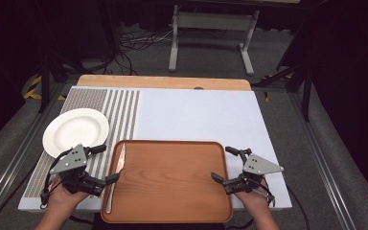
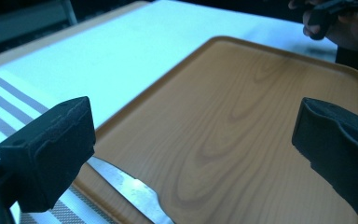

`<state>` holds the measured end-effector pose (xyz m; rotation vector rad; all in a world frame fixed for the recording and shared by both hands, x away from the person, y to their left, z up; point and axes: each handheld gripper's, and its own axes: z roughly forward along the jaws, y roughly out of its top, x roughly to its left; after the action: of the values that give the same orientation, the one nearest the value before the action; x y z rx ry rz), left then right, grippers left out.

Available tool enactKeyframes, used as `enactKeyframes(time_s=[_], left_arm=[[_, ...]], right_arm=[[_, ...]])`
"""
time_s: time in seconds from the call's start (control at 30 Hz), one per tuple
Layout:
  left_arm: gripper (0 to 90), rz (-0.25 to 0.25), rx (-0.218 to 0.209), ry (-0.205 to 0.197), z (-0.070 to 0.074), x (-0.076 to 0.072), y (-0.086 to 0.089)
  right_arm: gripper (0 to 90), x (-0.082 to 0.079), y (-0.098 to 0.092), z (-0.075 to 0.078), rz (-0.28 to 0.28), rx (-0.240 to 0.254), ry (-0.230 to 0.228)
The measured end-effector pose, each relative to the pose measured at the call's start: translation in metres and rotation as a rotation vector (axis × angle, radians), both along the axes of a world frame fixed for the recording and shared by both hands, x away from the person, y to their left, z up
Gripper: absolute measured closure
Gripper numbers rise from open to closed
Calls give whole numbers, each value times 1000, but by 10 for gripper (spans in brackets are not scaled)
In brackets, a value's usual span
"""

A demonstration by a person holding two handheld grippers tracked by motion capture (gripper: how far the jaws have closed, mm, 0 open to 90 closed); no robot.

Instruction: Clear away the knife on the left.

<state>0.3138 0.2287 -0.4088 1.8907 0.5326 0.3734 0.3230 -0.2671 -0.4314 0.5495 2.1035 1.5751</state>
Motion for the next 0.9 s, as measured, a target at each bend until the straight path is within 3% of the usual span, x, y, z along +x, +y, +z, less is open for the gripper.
enactKeyframes(time_s=[0.13,0.2,0.3,0.4,0.63,0.73,0.9], left_arm=[[5,48,-47,-23,-13,-3,9],[5,54,-72,-12,-19,-3,13],[5,66,-107,-39,-28,-4,18],[4,77,-111,-54,-38,-2,24],[4,72,-115,-47,-54,-2,32],[4,67,-74,-39,-60,-2,30],[4,61,-101,-36,-60,-1,31]], right_arm=[[21,0,-1,0,0,3,0],[21,1,-1,-1,-1,4,3],[21,1,-2,-1,-6,6,2],[21,1,-3,-2,-12,5,5],[21,1,-8,-5,-29,10,11],[20,2,-10,-8,-35,10,20],[18,3,-10,-10,-40,1,26]])
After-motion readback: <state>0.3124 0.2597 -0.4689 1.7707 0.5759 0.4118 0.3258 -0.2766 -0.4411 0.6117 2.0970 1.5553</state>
